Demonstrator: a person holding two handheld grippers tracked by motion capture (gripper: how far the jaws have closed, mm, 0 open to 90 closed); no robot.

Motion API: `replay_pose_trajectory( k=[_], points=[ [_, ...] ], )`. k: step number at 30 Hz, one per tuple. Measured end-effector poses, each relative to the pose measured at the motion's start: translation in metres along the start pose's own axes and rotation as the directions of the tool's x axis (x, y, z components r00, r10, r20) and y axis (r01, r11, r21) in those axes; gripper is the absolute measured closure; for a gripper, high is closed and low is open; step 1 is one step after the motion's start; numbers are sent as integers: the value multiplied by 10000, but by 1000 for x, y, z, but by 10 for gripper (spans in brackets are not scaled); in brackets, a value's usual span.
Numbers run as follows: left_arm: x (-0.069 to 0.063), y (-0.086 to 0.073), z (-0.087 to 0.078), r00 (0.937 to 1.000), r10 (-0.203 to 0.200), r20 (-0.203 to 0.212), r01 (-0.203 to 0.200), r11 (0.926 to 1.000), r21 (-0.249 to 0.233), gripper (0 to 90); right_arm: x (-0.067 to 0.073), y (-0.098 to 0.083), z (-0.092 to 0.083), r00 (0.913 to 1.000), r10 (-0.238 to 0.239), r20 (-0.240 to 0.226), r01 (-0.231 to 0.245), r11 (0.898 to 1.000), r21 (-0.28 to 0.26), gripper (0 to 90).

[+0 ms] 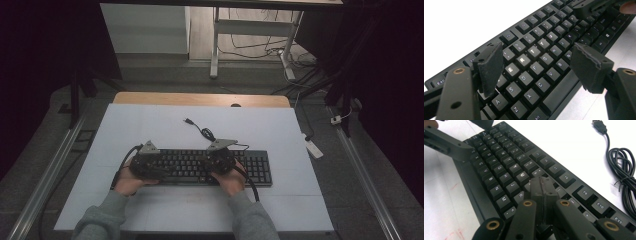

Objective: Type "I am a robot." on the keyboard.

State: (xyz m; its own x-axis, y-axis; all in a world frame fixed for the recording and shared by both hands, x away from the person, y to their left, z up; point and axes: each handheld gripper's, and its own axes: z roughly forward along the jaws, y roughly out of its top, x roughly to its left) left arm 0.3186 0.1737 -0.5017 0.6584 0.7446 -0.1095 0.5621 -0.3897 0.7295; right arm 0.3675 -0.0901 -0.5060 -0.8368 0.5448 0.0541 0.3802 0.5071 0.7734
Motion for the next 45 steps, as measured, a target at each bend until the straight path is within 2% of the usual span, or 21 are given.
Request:
replay_pose_trajectory(
  k=[7, 24, 27, 35, 39, 45],
  points=[
    [0, 0, 1, 10000, 15, 8, -15, 10000, 15, 271, -3, 0, 7, 9998, 146, 153, -148, 9997, 168, 895],
    [0, 0, 1, 9999, 114, 3, -114, 9999, 66, 269, -4, -3, 15, 9995, 297, 106, -299, 9992, 253, 895],
    [0, 0, 1, 9999, 121, -6, -121, 9999, 65, 268, -3, -3, 17, 9995, 283, 169, -291, 9986, 446, 896],
    [0, 0, 1, 9999, 130, -15, -130, 9999, 69, 268, -3, -2, 13, 9994, 212, 280, -220, 9993, 287, 894],
    [0, 0, 0, 10000, 92, -27, -92, 10000, 14, 267, -5, -4, 9, 9988, 445, 188, -447, 9990, 70, 787],
    [1, 0, -1, 9999, 89, -84, -89, 10000, -26, 268, -3, -4, -5, 9993, 304, 198, -299, 9992, -262, 662]
  ],
)
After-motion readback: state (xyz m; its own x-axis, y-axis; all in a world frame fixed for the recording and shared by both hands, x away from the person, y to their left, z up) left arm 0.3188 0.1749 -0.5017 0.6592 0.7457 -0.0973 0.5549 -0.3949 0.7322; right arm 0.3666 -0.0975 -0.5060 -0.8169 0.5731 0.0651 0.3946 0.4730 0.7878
